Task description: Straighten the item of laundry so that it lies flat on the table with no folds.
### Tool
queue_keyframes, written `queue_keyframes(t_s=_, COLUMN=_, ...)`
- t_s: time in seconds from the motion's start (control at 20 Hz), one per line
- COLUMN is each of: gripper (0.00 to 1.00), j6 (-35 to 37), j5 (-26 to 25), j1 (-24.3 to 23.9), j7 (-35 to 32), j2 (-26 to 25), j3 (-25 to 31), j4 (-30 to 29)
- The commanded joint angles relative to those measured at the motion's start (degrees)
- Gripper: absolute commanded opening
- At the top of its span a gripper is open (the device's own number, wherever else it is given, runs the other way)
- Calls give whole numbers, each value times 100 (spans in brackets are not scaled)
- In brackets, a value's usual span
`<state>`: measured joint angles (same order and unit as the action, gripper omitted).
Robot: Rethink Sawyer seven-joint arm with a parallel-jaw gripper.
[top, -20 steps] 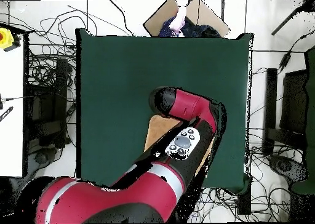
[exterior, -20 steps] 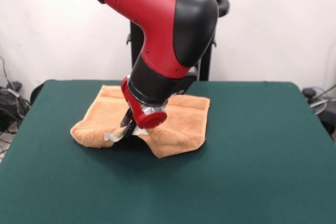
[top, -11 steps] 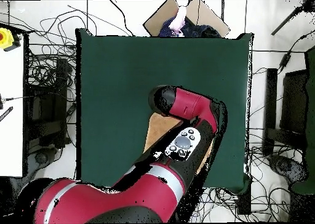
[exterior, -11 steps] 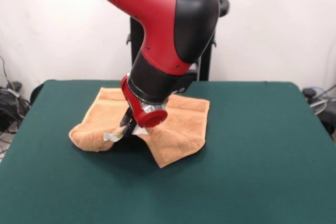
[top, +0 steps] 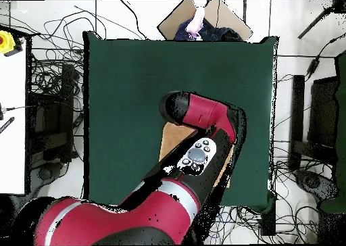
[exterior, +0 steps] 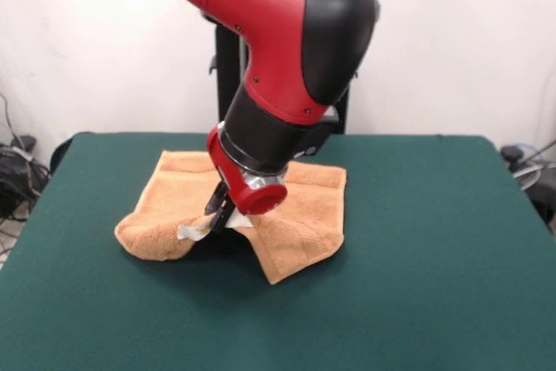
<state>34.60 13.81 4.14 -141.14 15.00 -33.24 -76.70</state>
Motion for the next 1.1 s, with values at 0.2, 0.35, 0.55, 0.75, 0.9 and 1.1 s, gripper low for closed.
queue_keyframes(t_s=0.2, gripper=0, j6=540, j5=-140, j1=235, j7=-660, j2=-51, j3=119, j4=331)
queue_keyframes(t_s=0.35, gripper=0, j6=554, j5=-131, j1=235, j7=-662, j2=-56, j3=119, j4=353)
queue_keyframes(t_s=0.55, gripper=0, j6=-236, j5=-111, j1=136, j7=-613, j2=99, j3=298, j4=97)
queue_keyframes(t_s=0.75, gripper=0, j6=-1849, j5=-270, j1=-440, j7=-99, j2=500, j3=1251, j4=-602)
queue_keyframes(t_s=0.9, gripper=0, j6=-2424, j5=-571, j1=-837, j7=179, j2=695, j3=1717, j4=-861)
queue_keyframes(t_s=1.1, gripper=0, j6=-2639, j5=-959, j1=-1142, j7=279, j2=952, j3=2037, j4=-1101)
